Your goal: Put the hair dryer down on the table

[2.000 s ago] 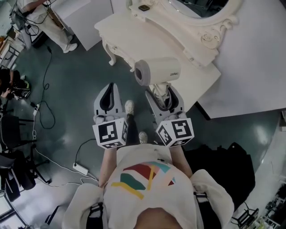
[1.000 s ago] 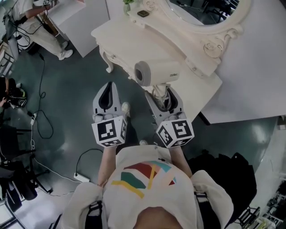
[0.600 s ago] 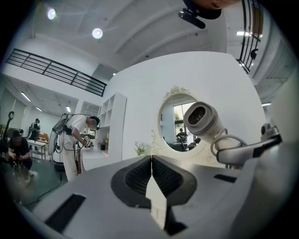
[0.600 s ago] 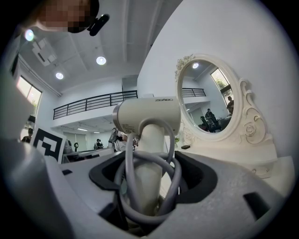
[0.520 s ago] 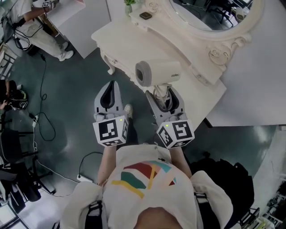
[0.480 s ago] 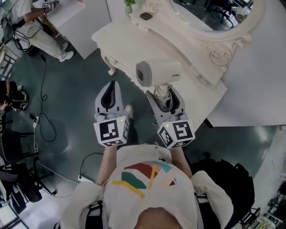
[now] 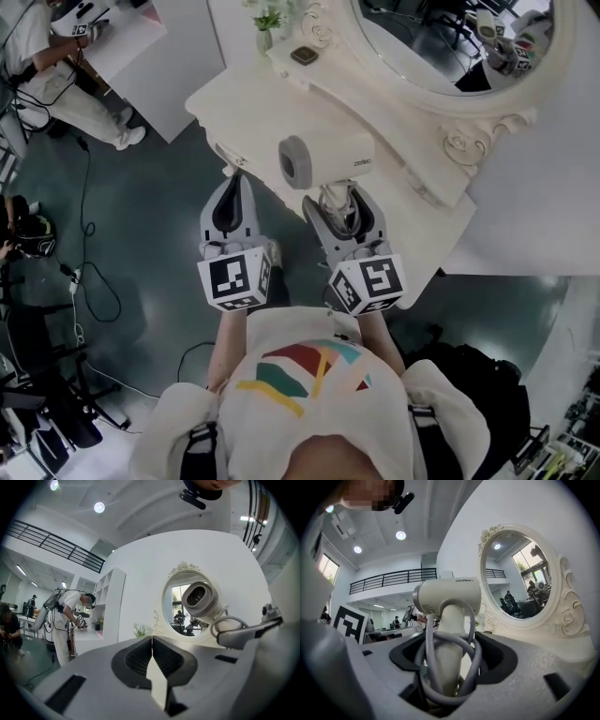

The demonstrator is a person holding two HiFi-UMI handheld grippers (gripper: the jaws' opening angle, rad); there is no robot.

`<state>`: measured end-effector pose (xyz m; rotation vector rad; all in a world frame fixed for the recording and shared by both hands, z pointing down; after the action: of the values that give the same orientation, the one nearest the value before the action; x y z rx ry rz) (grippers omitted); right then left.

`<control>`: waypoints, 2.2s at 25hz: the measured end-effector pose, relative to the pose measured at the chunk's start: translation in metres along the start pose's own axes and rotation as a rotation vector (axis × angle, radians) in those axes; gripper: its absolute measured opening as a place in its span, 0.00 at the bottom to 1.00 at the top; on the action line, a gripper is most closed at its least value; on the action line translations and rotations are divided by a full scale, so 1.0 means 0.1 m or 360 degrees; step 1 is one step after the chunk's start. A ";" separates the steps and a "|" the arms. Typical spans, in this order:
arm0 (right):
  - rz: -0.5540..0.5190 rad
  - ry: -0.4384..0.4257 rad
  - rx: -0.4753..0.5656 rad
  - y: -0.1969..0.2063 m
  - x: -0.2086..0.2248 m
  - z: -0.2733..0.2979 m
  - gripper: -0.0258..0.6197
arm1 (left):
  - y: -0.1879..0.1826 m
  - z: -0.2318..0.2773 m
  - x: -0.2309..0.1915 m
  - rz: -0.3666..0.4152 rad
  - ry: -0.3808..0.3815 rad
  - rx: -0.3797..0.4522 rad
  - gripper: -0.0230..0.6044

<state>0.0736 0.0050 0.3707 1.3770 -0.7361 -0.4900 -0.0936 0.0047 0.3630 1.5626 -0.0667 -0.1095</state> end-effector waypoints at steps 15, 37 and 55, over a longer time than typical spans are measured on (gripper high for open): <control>-0.0008 0.0214 0.0051 -0.29 0.51 1.42 0.50 | -0.20 1.65 -0.66 -0.0007 0.0151 0.0040 0.04; 0.0055 0.0282 0.0032 -0.34 0.92 1.59 0.50 | -0.14 2.06 -0.26 -0.0024 0.0267 0.0018 0.04; 0.0073 0.0250 -0.0057 -0.22 1.11 1.67 0.50 | -0.03 2.05 -0.22 -0.0002 0.0201 -0.0016 0.04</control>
<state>0.0320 -0.1926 0.3744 1.3455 -0.6263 -0.3527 -0.1381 -0.1968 0.3618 1.5560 0.0341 -0.0117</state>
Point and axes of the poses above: the fingertips, and each gripper's own axes: z forward along the fingers, x to its right, y out of its underside, the point moved 4 cm from there along -z, backward along the fingers, and after that the axes turned 10 degrees about -y, right-handed, at the moved point
